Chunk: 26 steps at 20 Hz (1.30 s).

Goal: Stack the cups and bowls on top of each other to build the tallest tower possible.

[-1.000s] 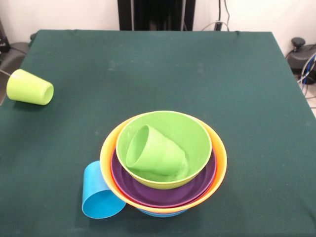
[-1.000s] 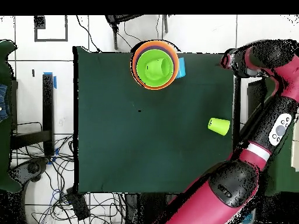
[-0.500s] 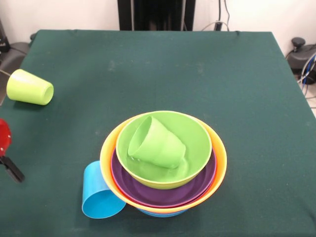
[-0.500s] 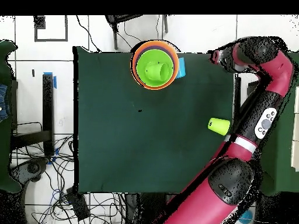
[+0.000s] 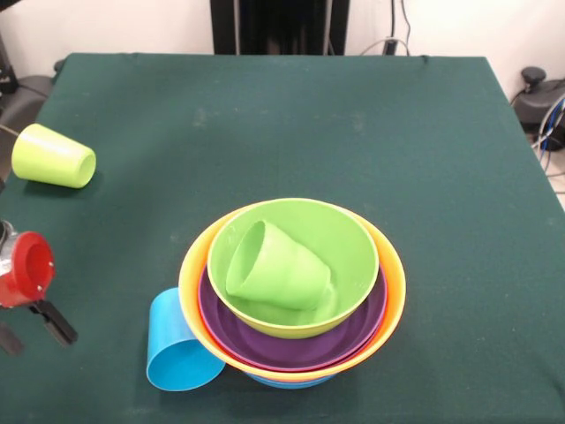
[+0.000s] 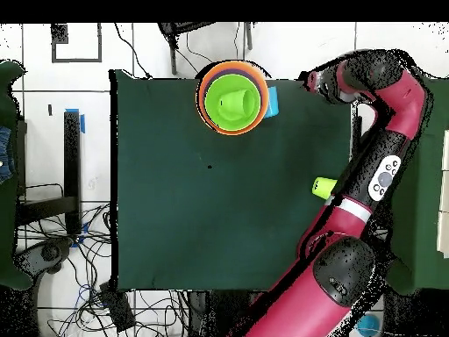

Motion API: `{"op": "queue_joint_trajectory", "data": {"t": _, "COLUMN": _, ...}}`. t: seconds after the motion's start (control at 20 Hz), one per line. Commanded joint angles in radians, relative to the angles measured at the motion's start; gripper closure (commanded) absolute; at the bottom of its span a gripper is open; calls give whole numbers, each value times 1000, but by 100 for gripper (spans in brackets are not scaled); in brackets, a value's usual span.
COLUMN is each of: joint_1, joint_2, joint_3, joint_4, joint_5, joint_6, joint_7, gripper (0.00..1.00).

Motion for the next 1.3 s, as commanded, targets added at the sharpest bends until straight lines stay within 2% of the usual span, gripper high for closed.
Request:
{"op": "queue_joint_trajectory", "data": {"t": 0.05, "joint_1": 34, "joint_2": 14, "joint_3": 88, "joint_4": -17, "joint_5": -132, "joint_6": 82, "joint_7": -238, "gripper": 0}}
{"op": "queue_joint_trajectory", "data": {"t": 0.65, "joint_1": 24, "joint_2": 26, "joint_3": 125, "joint_4": -8, "joint_5": -163, "joint_6": 59, "joint_7": -266, "gripper": 0}}
{"op": "queue_joint_trajectory", "data": {"t": 1.05, "joint_1": 30, "joint_2": 33, "joint_3": 194, "joint_4": -31, "joint_5": -231, "joint_6": 60, "joint_7": -281, "gripper": 0}}
{"op": "queue_joint_trajectory", "data": {"t": 1.3, "joint_1": 46, "joint_2": 40, "joint_3": 233, "joint_4": -33, "joint_5": -259, "joint_6": 42, "joint_7": -242, "gripper": 0}}
